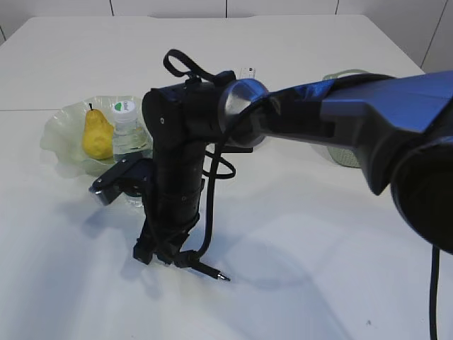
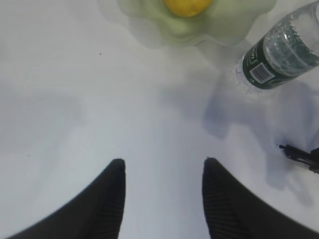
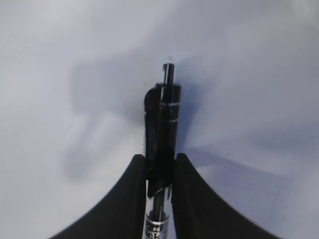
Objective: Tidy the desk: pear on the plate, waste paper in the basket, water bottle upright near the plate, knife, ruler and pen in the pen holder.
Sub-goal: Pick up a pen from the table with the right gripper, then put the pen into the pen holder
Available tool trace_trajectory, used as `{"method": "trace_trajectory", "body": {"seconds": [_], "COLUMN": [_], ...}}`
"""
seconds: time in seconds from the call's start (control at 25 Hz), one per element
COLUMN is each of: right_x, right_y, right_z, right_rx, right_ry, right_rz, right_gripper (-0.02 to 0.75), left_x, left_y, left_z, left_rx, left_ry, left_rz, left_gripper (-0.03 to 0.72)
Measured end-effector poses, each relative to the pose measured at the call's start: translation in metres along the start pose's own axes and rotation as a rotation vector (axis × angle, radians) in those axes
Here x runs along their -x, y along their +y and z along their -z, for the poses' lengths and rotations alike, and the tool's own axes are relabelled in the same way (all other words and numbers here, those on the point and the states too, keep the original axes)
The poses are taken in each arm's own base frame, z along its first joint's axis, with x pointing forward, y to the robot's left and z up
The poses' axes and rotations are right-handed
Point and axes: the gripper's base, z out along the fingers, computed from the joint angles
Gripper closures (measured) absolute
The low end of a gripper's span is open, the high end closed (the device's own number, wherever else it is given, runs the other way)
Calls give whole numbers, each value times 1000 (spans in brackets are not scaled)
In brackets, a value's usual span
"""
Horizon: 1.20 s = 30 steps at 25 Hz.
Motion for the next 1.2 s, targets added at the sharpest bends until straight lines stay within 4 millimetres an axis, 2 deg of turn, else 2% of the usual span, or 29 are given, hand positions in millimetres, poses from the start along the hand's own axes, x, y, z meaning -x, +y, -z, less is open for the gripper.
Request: {"method": "trace_trajectory", "body": {"seconds": [0.32, 0.8, 1.0, 1.2], "right_x": [-8, -52, -71, -76], "right_y": [-5, -50, -73, -87], "right_z": [68, 169, 193, 199], "right_rx": [-17, -84, -112, -153], "right_ry": [-89, -286, -379, -446], "right_rz": [-34, -187, -267, -303], "right_gripper": [629, 629, 630, 630], "left_x": [-1, -2, -2, -2], "left_y": [0, 0, 0, -1], "left_z": [0, 0, 0, 0], "left_rx": [-1, -1, -1, -12], "left_ry": [12, 26, 26, 27], "left_rz": [0, 0, 0, 11], "left_gripper": [340, 340, 340, 340]}}
